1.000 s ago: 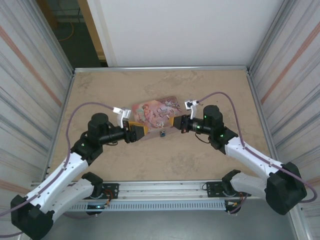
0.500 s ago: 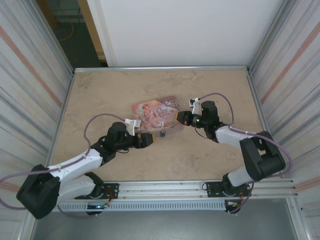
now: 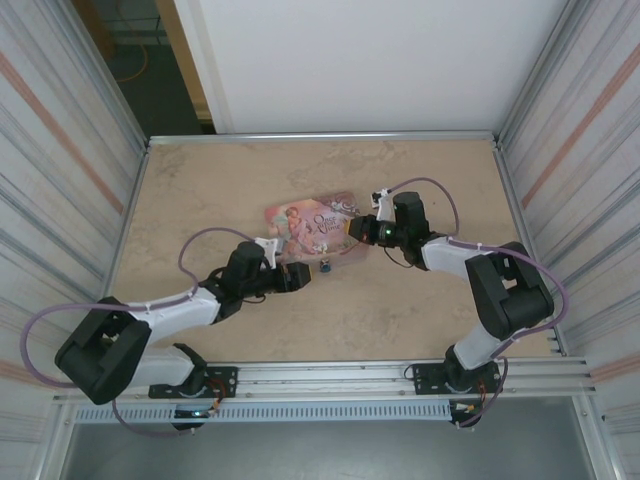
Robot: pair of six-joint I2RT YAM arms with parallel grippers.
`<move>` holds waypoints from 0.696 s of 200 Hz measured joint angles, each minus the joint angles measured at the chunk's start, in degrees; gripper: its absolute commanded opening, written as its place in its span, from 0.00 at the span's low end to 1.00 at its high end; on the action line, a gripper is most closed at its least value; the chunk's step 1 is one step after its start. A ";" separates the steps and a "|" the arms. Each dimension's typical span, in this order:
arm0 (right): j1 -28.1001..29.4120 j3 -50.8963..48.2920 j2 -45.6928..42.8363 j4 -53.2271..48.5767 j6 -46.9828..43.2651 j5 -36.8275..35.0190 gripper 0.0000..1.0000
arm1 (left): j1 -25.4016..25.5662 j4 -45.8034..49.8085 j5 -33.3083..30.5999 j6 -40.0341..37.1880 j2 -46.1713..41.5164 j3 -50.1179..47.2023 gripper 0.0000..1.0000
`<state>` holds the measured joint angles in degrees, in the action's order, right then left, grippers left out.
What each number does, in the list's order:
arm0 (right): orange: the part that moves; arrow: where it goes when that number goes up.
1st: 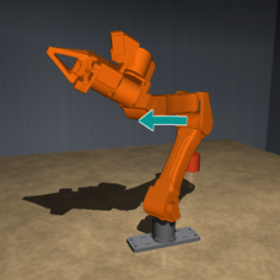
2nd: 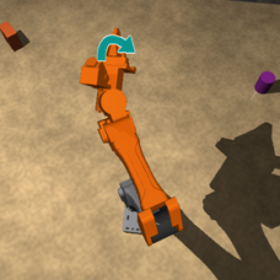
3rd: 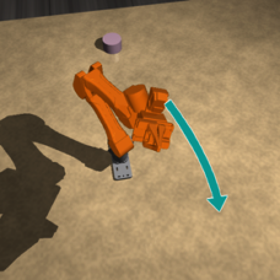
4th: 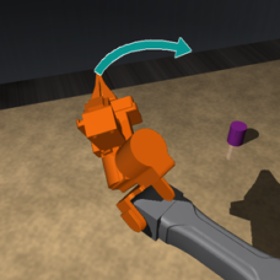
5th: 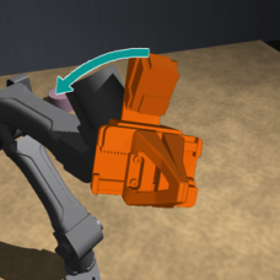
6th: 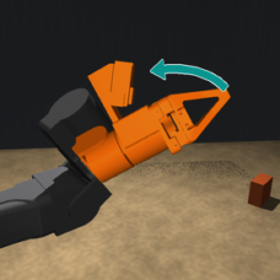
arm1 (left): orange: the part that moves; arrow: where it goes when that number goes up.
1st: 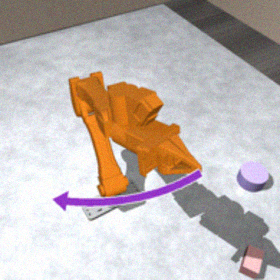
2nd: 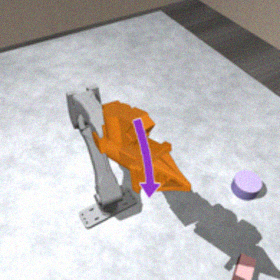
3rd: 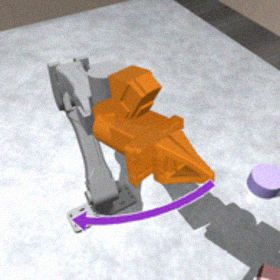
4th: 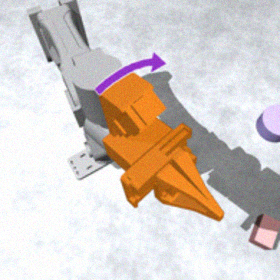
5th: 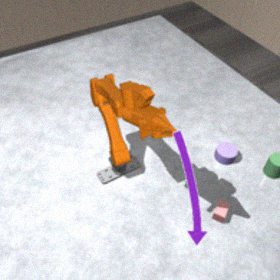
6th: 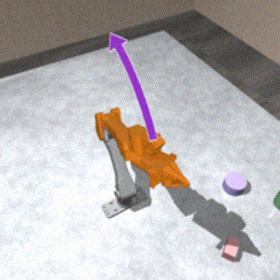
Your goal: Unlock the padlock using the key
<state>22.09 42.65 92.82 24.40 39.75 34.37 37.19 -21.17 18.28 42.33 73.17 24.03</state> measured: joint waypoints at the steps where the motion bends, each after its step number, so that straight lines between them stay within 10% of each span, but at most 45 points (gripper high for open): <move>1: 0.00 0.00 0.04 -0.11 -0.09 0.00 0.00 | -0.02 -0.04 -0.04 0.00 0.04 0.02 0.67; 139: 8.39 -5.68 -2.45 5.62 0.31 -1.18 0.00 | -8.09 -1.90 1.79 -0.55 6.25 4.90 0.68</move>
<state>30.48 36.97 90.37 30.02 40.05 33.19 29.10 -23.07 20.08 41.78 79.42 28.93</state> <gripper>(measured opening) 0.046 0.681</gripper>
